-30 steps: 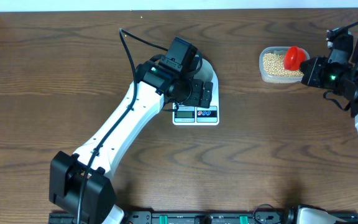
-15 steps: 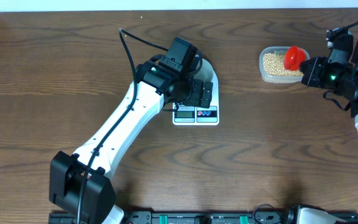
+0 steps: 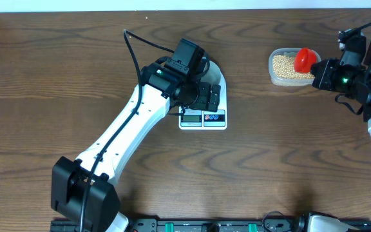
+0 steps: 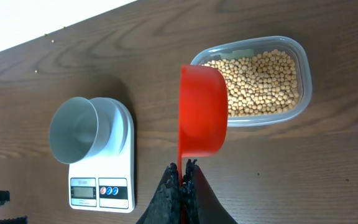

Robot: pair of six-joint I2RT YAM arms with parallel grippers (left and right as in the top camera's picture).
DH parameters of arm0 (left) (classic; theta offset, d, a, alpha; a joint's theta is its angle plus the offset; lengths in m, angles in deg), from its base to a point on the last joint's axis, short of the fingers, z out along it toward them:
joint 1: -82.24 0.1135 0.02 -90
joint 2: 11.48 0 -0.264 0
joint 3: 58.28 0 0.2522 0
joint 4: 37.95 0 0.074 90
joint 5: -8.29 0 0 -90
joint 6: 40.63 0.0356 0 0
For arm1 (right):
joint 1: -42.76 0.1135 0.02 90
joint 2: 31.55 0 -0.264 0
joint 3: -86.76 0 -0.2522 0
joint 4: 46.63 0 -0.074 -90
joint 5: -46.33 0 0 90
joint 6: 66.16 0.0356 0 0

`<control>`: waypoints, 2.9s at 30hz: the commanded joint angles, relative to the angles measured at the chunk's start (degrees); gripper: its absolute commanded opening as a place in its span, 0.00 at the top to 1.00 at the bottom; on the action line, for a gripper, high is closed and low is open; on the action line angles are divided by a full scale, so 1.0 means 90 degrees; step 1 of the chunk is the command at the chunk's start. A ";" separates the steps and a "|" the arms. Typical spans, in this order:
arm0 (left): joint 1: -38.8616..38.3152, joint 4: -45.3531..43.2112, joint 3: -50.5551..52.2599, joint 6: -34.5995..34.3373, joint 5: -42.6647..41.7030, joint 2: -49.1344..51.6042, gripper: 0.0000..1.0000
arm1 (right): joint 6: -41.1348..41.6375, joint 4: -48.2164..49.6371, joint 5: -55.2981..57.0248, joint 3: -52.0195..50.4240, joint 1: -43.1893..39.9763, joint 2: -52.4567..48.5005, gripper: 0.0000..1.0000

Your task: Scoop item into bowl and weigh 50g on scale

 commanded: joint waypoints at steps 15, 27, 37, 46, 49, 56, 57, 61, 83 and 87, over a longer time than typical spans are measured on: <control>0.0002 -0.0005 0.0036 -0.0012 0.0068 0.0039 0.02 | 0.0051 -0.0034 -0.0061 0.0124 -0.0036 -0.0017 0.99; 0.0002 -0.0005 0.0036 -0.0012 0.0068 0.0039 0.02 | 0.0051 -0.0032 -0.0061 0.0124 -0.0036 -0.0017 0.99; 0.0002 -0.0005 0.0036 -0.0012 0.0068 0.0039 0.02 | 0.0051 -0.0041 -0.0063 0.0124 -0.0036 -0.0017 0.99; 0.0002 -0.0005 0.0036 -0.0015 0.0068 0.0039 0.02 | 0.0051 -0.0044 -0.0083 0.0124 -0.0036 -0.0017 0.99; 0.0002 -0.0005 0.0036 -0.0012 0.0068 0.0039 0.02 | 0.0051 -0.0044 -0.0085 0.0124 -0.0036 -0.0017 0.99; 0.0002 -0.0005 0.0036 -0.0012 0.0068 0.0039 0.02 | 0.0051 -0.0051 -0.0085 0.0124 -0.0036 -0.0017 0.99; 0.0002 -0.0005 0.0036 -0.0012 0.0068 0.0039 0.02 | 0.0051 -0.0053 -0.0085 0.0124 -0.0036 -0.0017 0.99; 0.0002 -0.0005 0.0036 -0.0015 0.0068 0.0039 0.02 | 0.0051 -0.0053 -0.0087 0.0124 -0.0032 -0.0017 0.99; 0.0002 -0.0170 0.0036 -0.0010 0.0073 0.0039 0.02 | -0.0119 -0.0080 -0.0197 0.0124 -0.0007 -0.0017 0.99; 0.0002 -0.0175 0.0036 -0.0012 0.0177 0.0041 0.18 | -0.0204 -0.0202 -0.0192 0.0124 -0.0007 -0.0017 0.99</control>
